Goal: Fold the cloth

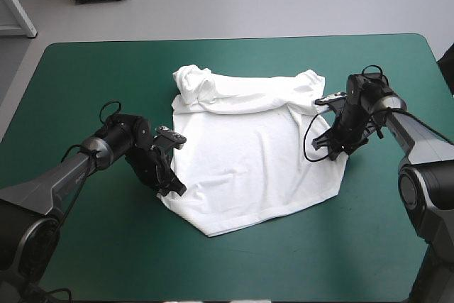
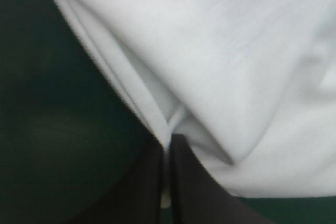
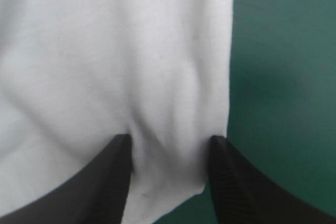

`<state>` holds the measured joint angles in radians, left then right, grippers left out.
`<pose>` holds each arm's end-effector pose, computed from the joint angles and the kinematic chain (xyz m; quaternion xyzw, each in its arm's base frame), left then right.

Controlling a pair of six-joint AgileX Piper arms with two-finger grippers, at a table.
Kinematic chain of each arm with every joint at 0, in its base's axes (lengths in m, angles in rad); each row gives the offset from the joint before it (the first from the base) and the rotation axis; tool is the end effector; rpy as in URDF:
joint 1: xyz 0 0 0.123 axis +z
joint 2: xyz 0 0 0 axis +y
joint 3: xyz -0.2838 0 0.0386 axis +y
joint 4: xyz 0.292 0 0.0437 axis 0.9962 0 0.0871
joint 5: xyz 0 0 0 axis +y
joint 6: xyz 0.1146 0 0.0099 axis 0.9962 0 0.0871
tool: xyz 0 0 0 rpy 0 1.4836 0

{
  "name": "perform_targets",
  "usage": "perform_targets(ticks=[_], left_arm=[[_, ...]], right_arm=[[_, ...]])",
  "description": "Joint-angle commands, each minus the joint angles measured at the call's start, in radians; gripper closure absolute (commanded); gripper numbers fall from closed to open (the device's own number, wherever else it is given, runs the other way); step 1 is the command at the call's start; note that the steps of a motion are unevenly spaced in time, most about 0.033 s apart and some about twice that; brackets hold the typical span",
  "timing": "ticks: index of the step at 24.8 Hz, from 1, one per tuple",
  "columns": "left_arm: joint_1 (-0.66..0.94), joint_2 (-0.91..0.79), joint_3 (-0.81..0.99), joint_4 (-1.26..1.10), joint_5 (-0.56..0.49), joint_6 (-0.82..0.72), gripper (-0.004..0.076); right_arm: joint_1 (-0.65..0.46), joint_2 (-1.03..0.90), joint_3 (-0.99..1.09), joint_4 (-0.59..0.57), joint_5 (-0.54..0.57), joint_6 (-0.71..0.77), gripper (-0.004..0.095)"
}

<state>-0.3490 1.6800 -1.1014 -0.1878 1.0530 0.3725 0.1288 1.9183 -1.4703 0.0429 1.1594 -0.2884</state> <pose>0.3144 -0.1343 0.1644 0.3090 0.9474 -0.0819 0.0141 0.4167 0.0585 0.1748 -0.1991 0.9795 0.0178 0.0268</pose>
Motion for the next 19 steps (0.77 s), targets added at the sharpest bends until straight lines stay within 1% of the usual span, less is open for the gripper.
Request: perform_targets(ticks=[1,2,3,7,12,19], left_arm=[[-0.01,-0.026,-0.006,-0.066,0.045,0.004,0.0746],[-0.01,-0.028,-0.007,-0.066,0.045,0.004,0.0746],[-0.01,-0.03,-0.007,-0.066,0.045,0.004,0.0746],[-0.01,-0.038,-0.038,-0.059,0.055,0.008,0.0746],[-0.01,-0.096,-0.124,-0.033,0.102,0.005,0.0746],[-0.01,-0.222,-0.282,0.032,0.228,-0.031,0.0746]], right_arm=[[0.006,-0.012,-0.016,-0.006,0.041,0.009,0.0721],[0.006,-0.004,-0.016,-0.003,0.05,0.009,0.0855],[0.008,0.0,-0.014,-0.003,0.055,0.014,0.0924],[0.008,0.0,-0.02,-0.002,0.094,0.028,0.0921],[0.008,-0.084,-0.035,0.007,0.094,0.039,0.0921],[0.008,-0.289,-0.123,0.035,0.09,0.054,0.0921]])
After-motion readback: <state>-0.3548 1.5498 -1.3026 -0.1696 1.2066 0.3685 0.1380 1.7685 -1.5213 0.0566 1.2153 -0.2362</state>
